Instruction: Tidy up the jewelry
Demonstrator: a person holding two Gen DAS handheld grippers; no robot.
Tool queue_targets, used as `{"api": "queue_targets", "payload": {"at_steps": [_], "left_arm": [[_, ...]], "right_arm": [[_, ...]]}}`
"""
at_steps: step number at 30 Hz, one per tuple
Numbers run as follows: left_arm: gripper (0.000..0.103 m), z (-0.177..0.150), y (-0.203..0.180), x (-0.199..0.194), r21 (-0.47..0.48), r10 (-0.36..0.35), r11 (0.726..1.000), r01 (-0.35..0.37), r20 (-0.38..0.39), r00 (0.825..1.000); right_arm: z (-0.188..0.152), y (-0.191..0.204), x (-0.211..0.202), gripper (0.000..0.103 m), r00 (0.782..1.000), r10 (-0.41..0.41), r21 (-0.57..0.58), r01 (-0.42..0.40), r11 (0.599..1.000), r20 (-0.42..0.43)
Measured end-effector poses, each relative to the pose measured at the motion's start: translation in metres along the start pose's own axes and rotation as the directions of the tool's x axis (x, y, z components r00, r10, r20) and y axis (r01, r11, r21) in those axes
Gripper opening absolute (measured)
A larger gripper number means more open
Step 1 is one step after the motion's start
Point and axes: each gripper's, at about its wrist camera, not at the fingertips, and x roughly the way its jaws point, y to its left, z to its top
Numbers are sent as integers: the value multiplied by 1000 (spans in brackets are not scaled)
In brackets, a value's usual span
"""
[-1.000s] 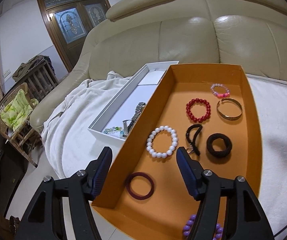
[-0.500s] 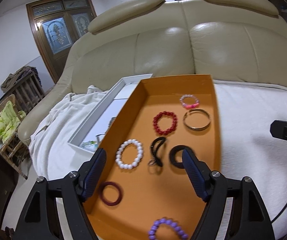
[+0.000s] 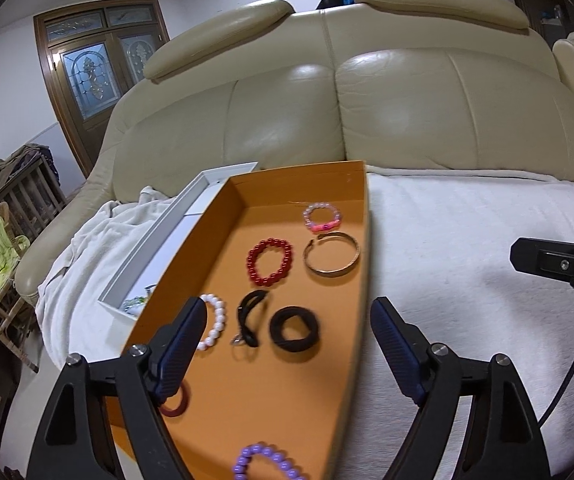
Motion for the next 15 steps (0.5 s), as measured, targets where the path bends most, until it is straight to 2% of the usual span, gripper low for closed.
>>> {"api": "queue_targets", "payload": {"at_steps": [9,15], "left_arm": [[85,0,-3,-4,-30,33,999,-33,2,999],[85,-6,24,-5,-105,114,988,-114,-7,993]], "right_arm": [[3,-7,-10,17,1000,-6,18,6,1000,15],[1,15,-6,17,1000,2,-42,-1,999,18]]}}
